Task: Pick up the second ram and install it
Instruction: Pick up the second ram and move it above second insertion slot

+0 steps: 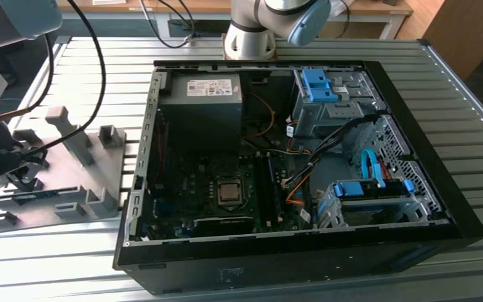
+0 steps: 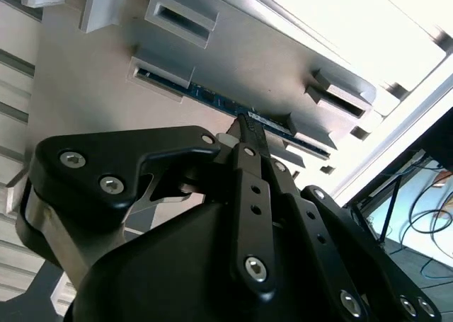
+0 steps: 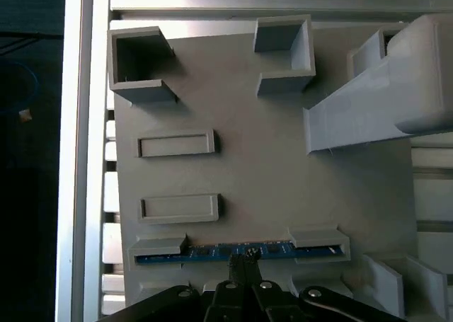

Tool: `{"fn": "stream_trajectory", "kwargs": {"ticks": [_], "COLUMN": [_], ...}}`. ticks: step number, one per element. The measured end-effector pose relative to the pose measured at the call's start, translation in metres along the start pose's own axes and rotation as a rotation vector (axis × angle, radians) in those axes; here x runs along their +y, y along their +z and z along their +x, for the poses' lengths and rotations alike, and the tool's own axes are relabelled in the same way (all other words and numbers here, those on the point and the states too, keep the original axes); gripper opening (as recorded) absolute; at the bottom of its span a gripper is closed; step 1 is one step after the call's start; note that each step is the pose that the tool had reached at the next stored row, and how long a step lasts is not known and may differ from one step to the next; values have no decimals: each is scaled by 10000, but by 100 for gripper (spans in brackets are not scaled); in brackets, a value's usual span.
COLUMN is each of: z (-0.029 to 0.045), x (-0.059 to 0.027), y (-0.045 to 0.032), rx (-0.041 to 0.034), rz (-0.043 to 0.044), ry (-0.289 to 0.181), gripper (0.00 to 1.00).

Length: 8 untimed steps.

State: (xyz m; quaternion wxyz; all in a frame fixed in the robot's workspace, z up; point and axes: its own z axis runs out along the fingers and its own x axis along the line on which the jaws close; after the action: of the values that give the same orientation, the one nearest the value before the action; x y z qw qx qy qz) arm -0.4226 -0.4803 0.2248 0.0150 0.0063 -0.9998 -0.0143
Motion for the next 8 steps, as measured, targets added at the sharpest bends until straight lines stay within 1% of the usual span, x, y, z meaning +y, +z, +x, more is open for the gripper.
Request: {"fn": "stream_trajectory", "kwargs": {"ticks": [8], "z": [0], "x": [0], "y": [0], "rx": [25], "rz": [26], "ry": [-874], "gripper": [10]}}
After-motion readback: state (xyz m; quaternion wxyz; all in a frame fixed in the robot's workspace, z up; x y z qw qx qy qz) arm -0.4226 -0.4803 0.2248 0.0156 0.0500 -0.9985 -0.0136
